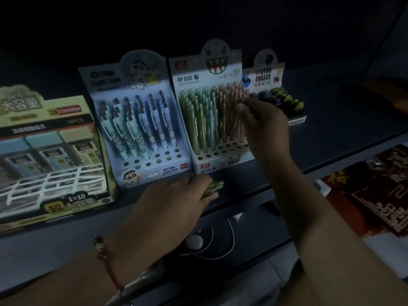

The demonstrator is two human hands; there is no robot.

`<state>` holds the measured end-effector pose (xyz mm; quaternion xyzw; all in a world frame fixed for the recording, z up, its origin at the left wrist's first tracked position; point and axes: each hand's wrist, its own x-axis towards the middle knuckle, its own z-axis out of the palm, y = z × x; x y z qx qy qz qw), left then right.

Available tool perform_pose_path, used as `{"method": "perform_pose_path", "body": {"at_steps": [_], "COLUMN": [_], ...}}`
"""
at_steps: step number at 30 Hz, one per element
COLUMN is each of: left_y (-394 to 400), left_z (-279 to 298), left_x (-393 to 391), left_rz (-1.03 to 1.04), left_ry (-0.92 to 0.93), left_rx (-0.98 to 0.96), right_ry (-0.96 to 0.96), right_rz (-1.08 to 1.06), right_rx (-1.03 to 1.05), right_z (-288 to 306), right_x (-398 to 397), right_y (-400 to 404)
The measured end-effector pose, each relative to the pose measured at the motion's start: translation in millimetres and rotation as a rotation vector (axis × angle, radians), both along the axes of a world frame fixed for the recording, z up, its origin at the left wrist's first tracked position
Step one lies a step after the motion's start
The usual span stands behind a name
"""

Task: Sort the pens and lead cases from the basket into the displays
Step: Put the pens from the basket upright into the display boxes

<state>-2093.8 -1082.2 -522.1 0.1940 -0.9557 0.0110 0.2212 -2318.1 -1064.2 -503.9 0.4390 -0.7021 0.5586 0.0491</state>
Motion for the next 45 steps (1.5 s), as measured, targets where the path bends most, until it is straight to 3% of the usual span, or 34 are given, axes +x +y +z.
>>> {"method": "perform_pose_path", "body": {"at_steps": [15,25,34,40,45], "left_y": [-5,-7,-26,-24,-20], "left_z": [-1,-2,10,15,16], "left_x": [2,2,11,10,12], "left_rz": [0.026,0.035,0.082,0.085,0.056], "left_ry": [0.002,0.005,0.036,0.035,0.052], "left_rx": [0.009,0.006,0.059,0.094,0.109], "right_ry": [0.149,0.062,-0.084,-0.358,-0.605], "right_rz": [-0.094,-0.088,0.186,0.628,0.794], "right_rx": [0.044,-0.02,0.034,0.304,0.197], "right_z": [-3,-15,0,-7,-14], "right_x": [3,0,21,51,62], "right_y": [-14,-16,15,42,49]}}
